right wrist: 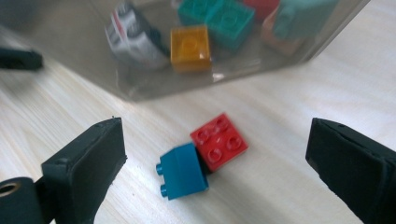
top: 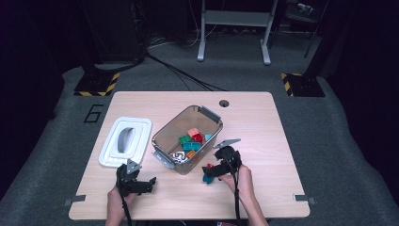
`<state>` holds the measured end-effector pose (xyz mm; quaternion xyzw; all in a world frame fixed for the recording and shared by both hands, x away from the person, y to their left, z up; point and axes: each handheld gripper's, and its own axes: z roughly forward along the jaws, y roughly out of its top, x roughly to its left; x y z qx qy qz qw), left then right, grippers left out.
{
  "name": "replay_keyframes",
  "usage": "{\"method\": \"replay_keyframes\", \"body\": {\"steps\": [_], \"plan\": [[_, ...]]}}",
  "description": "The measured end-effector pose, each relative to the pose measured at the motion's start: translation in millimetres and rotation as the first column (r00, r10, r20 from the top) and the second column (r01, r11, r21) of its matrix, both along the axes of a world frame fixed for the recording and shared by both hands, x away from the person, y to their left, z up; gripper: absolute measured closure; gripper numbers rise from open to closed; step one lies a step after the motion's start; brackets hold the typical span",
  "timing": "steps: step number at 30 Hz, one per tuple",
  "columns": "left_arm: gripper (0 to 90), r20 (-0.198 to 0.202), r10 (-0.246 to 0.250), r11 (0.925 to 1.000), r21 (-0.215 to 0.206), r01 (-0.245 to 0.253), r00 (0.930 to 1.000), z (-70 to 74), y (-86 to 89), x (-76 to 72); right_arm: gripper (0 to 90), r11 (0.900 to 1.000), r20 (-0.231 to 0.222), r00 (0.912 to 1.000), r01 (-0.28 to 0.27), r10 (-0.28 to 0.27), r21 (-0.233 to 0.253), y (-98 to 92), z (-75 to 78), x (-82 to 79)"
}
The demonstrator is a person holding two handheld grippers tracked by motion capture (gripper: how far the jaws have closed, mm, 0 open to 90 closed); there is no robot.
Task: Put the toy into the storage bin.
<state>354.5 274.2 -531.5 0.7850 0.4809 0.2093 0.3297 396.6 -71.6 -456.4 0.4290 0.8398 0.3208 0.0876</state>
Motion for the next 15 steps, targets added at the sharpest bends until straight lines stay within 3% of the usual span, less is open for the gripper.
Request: {"method": "replay_keyframes", "body": {"steps": [4, 6, 11, 15], "plan": [[1.7, -0.001, -0.001, 1.0, -0.001, 0.001, 1.0, 0.0, 0.0, 0.0, 4.8, 1.0, -0.007, 1.0, 0.006, -0.006, -0.022, 4.6, -12.2, -5.3], [1.7, 0.0, 0.0, 1.0, 0.0, 0.0, 1.0, 0.0, 0.0, 0.0, 6.0, 0.998, 0.001, 0.9993, 0.037, -0.037, -0.046, 9.0, -23.4, -10.1], [1.7, 0.0, 0.0, 1.0, 0.0, 0.0, 1.0, 0.0, 0.0, 0.0, 9.3, 0.995, 0.034, 0.9951, 0.094, -0.093, -0.03, 12.7, -29.9, -11.0], [1.7, 0.0, 0.0, 1.0, 0.0, 0.0, 1.0, 0.0, 0.0, 0.0, 11.4, 0.99, 0.028, 0.9895, 0.142, -0.141, -0.02, 12.7, -33.1, -7.8]]}}
